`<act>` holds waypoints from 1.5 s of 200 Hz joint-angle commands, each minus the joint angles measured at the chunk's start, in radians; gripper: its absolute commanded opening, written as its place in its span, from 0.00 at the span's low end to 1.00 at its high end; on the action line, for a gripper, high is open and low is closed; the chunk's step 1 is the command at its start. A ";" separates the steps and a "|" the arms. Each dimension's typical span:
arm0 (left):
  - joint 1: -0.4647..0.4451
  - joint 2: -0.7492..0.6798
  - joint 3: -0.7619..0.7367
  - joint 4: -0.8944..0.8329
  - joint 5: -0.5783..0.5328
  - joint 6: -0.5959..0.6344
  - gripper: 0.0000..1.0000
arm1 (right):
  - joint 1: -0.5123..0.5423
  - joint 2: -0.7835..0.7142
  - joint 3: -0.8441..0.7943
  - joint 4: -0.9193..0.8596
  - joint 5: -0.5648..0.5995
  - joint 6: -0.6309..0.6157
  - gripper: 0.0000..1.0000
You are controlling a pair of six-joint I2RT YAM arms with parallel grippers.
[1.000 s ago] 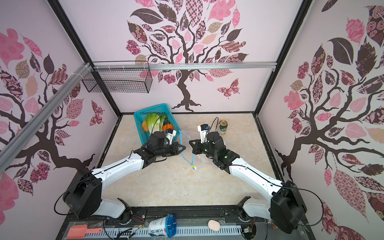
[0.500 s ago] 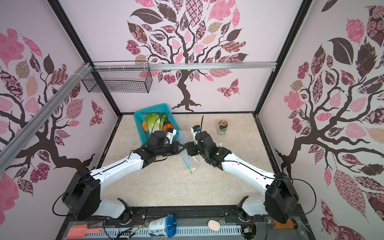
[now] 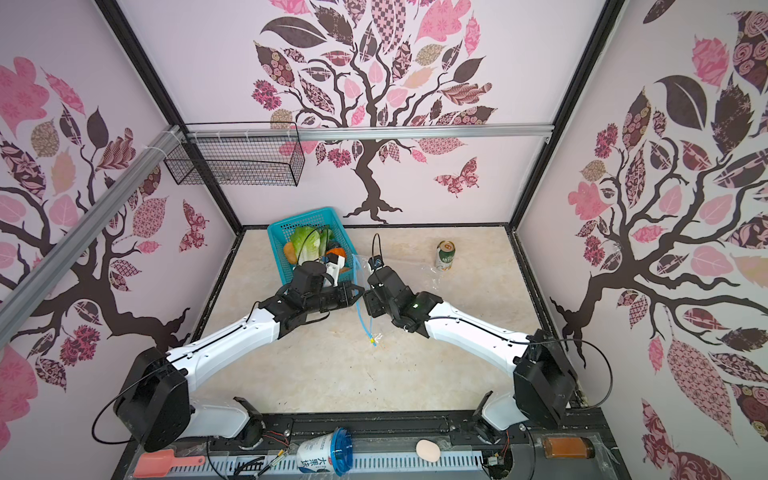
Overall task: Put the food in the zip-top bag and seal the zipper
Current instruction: 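Lift the zipper with the right gripper while the left grasps the opposite lip, then pull the zipper lips apart with both grippers to open the bag mouth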
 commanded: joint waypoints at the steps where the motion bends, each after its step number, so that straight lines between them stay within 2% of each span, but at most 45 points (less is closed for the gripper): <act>1: -0.007 -0.043 -0.010 0.036 0.003 0.018 0.00 | 0.009 0.063 0.050 -0.093 0.085 -0.013 0.63; 29: -0.007 -0.056 -0.020 0.027 -0.015 0.025 0.00 | 0.010 0.067 0.057 -0.112 0.141 0.011 0.52; 39: -0.008 -0.054 -0.023 0.021 -0.023 0.030 0.00 | 0.011 0.057 0.058 -0.110 0.149 0.019 0.43; 60: -0.007 -0.042 -0.020 -0.022 -0.076 0.046 0.00 | 0.010 0.014 0.055 -0.112 0.182 0.021 0.17; 68: -0.007 -0.032 -0.015 -0.045 -0.106 0.055 0.00 | 0.010 -0.012 0.053 -0.115 0.201 0.019 0.12; 78: -0.007 -0.017 -0.006 -0.068 -0.134 0.068 0.00 | 0.011 -0.044 0.049 -0.123 0.215 0.015 0.10; 106: -0.007 0.036 0.029 -0.092 -0.175 0.085 0.00 | 0.009 -0.126 0.053 -0.182 0.175 0.003 0.14; 132: -0.019 0.078 0.073 -0.085 -0.167 0.082 0.00 | 0.009 -0.181 0.047 -0.223 0.106 0.018 0.12; 147: -0.042 0.093 0.103 -0.091 -0.173 0.096 0.00 | 0.006 -0.200 0.034 -0.224 0.089 0.019 0.18; 163: -0.070 0.095 0.123 -0.091 -0.170 0.106 0.00 | 0.000 -0.203 0.021 -0.223 0.090 0.023 0.11; 172: -0.079 0.094 0.126 -0.089 -0.164 0.101 0.00 | -0.003 -0.199 0.018 -0.218 0.082 0.025 0.11; 185: -0.080 0.089 0.118 -0.078 -0.147 0.082 0.00 | -0.004 -0.190 0.015 -0.203 0.033 0.024 0.21; 204: -0.083 0.065 0.089 -0.042 -0.133 0.053 0.00 | -0.003 -0.177 0.006 -0.153 -0.122 0.025 0.38; 227: -0.083 0.038 0.064 -0.010 -0.113 0.025 0.00 | -0.003 -0.160 -0.015 -0.073 -0.243 0.057 0.43; 257: -0.082 -0.009 0.042 0.014 -0.101 -0.002 0.00 | -0.003 -0.122 -0.022 -0.037 -0.238 0.065 0.44; 300: -0.082 -0.066 0.014 0.029 -0.115 -0.010 0.00 | -0.003 -0.101 -0.014 -0.070 -0.107 0.072 0.42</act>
